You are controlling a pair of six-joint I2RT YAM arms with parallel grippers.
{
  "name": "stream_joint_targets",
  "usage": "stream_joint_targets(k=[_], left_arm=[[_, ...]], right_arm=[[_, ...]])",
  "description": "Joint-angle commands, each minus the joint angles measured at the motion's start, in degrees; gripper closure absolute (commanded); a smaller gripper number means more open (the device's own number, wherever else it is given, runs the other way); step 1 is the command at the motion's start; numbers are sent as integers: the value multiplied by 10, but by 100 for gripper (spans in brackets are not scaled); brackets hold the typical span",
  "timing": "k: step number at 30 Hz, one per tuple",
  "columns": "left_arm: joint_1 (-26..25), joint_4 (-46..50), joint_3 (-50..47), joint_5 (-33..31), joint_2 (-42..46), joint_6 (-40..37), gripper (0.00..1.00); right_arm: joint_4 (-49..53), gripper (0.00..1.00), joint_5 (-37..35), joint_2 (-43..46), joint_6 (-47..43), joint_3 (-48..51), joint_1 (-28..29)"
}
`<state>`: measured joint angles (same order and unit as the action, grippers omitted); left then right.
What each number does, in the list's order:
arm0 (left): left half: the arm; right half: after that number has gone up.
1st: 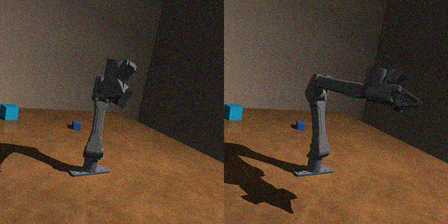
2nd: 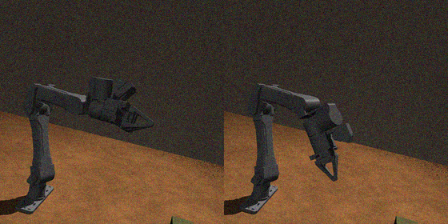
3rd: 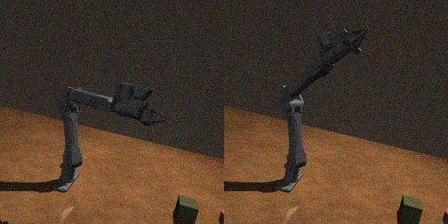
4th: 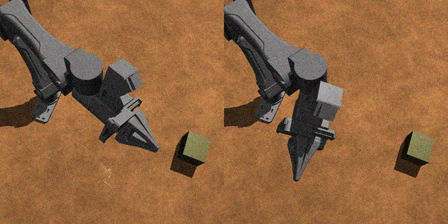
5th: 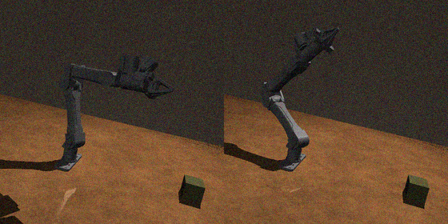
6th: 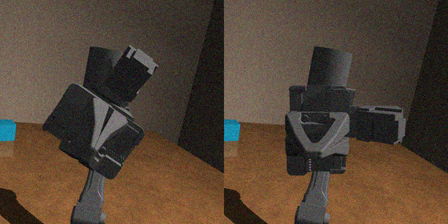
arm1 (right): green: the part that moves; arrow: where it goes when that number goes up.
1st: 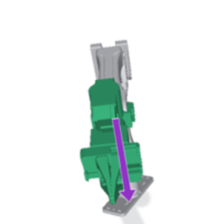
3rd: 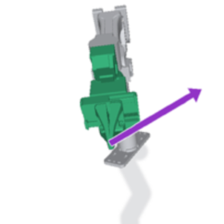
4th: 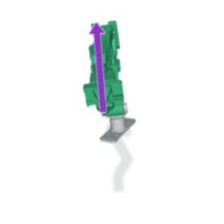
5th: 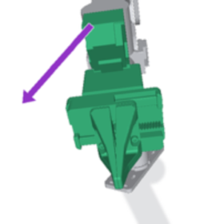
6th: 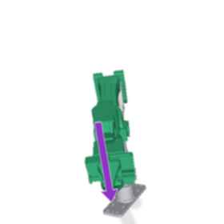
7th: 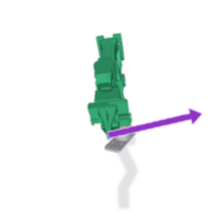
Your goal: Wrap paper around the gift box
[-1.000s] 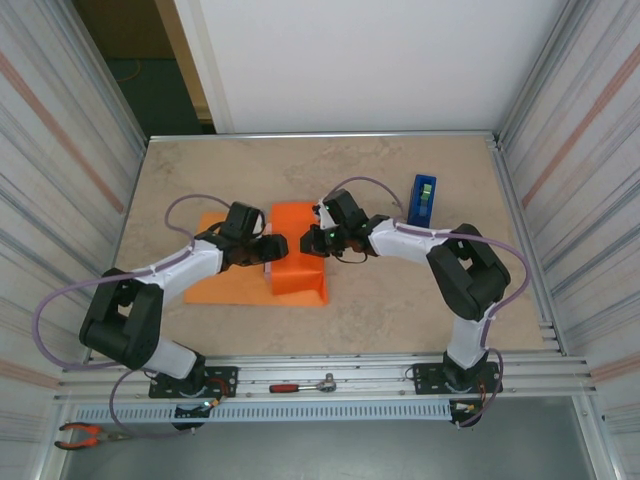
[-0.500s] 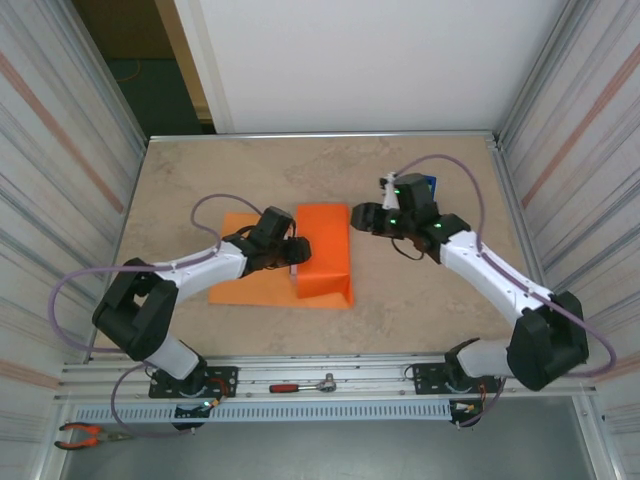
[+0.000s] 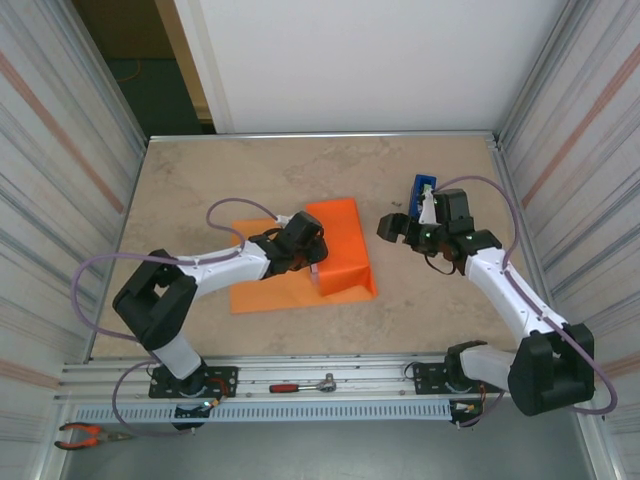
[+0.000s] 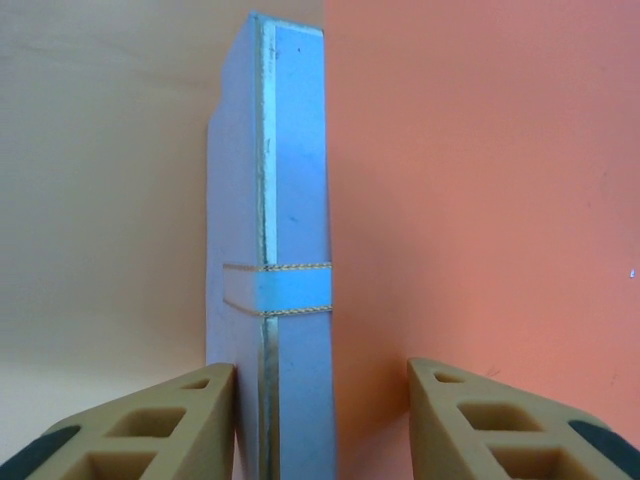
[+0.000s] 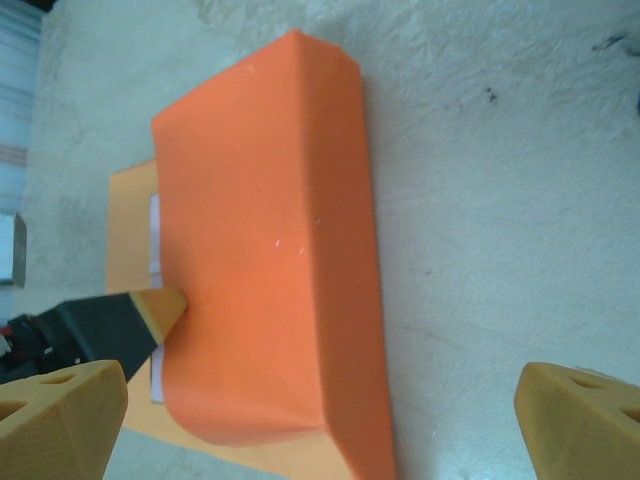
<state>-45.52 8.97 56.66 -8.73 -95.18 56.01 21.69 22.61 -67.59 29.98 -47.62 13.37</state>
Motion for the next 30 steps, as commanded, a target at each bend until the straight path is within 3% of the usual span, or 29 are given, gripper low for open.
stream_joint_targets(k=[1, 4, 9, 16, 24, 30], left_arm=[[-4, 65, 13, -32, -30, -7, 57], [-3, 75, 26, -33, -38, -46, 58], [2, 83, 38, -24, -51, -99, 60], [14, 83, 42, -1, -52, -147, 62], [19, 83, 47, 27, -51, -177, 63], [21, 72, 41, 41, -52, -185, 63]], right_arm=[[4, 14, 58, -27, -10, 4, -5], [-12, 28, 115, -63, -6, -3, -5], [-45, 44, 152, -105, 1, -10, 5], [-67, 60, 143, -188, 0, -58, 59], [-68, 95, 119, -301, -4, -150, 122], [-60, 100, 92, -341, -3, -184, 136]])
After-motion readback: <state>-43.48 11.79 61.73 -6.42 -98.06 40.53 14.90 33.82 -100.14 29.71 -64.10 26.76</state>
